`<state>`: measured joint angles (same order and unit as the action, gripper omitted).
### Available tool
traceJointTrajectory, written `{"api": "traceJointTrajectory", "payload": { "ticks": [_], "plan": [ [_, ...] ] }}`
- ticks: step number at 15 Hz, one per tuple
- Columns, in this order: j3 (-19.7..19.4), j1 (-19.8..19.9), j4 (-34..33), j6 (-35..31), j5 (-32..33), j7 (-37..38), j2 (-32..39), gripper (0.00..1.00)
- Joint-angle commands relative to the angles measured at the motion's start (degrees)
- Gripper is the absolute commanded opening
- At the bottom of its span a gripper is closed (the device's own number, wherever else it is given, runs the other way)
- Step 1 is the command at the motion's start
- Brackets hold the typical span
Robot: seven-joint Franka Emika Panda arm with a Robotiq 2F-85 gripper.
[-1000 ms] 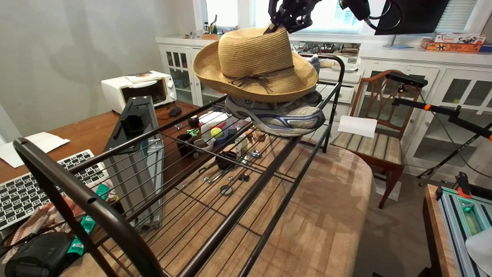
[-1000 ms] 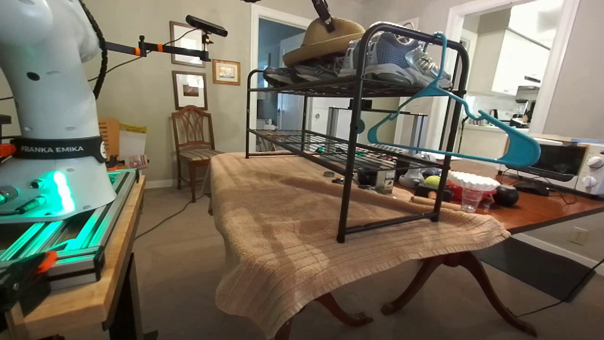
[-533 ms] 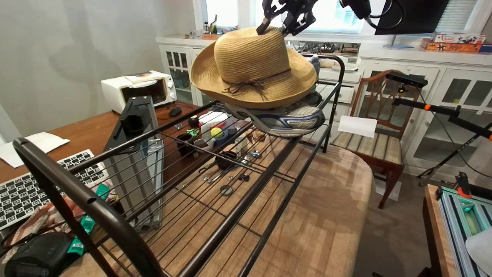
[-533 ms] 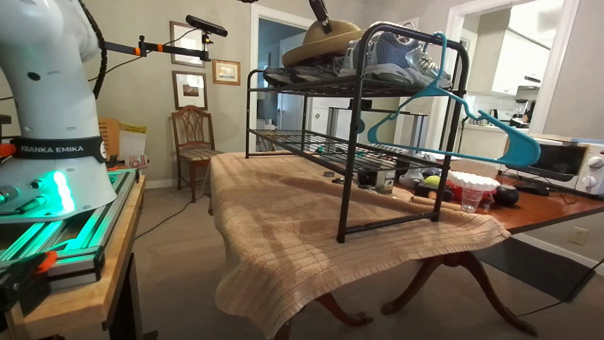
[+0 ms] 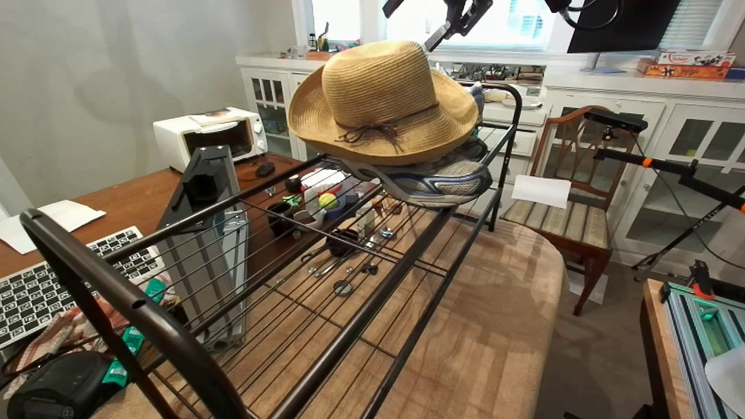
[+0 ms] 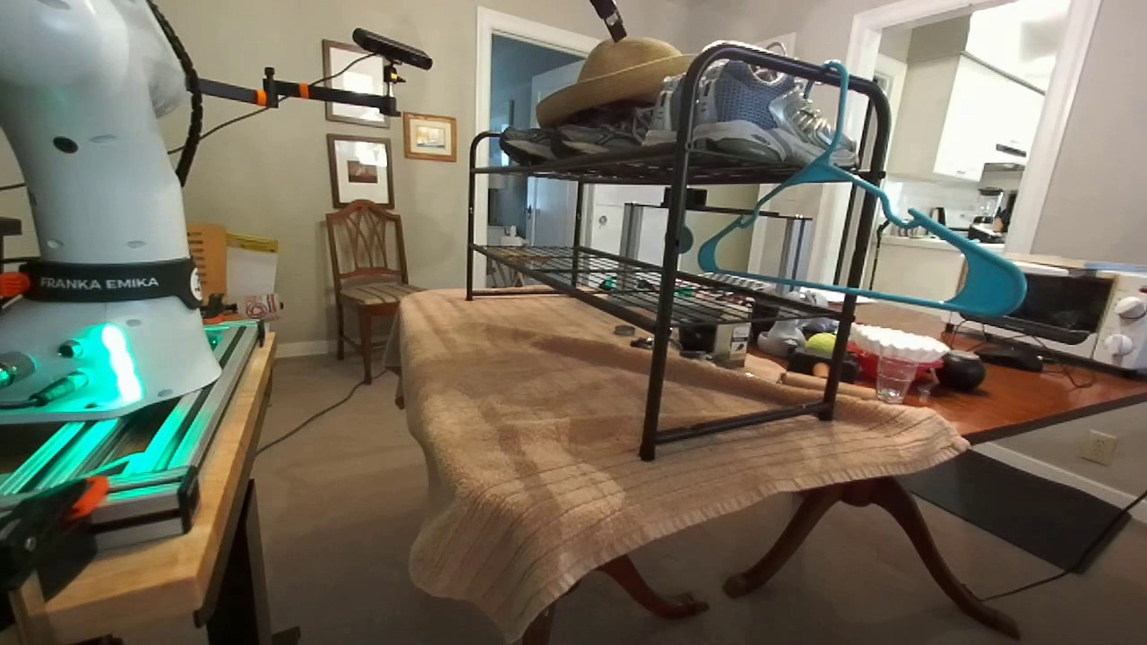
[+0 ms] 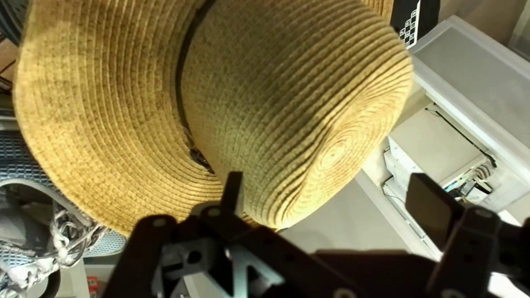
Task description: Pick up the beige hat and put in on top of the shoes
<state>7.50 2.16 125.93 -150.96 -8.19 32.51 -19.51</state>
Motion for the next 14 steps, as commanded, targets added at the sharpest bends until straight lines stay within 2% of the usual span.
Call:
{"api": "traceJointTrajectory", "payload": {
  "ticks": [1,8,14],
  "plan": [
    [-0.1,0.3,-0.1,3.8,2.2,-2.7,-2.2,1.00],
    [-1.5,-0.6,-1.0,13.5,2.8,-13.2,-5.5,1.00],
    [-1.7,-1.5,0.0,17.5,3.8,-18.5,-9.2,1.00]
  ]
}}
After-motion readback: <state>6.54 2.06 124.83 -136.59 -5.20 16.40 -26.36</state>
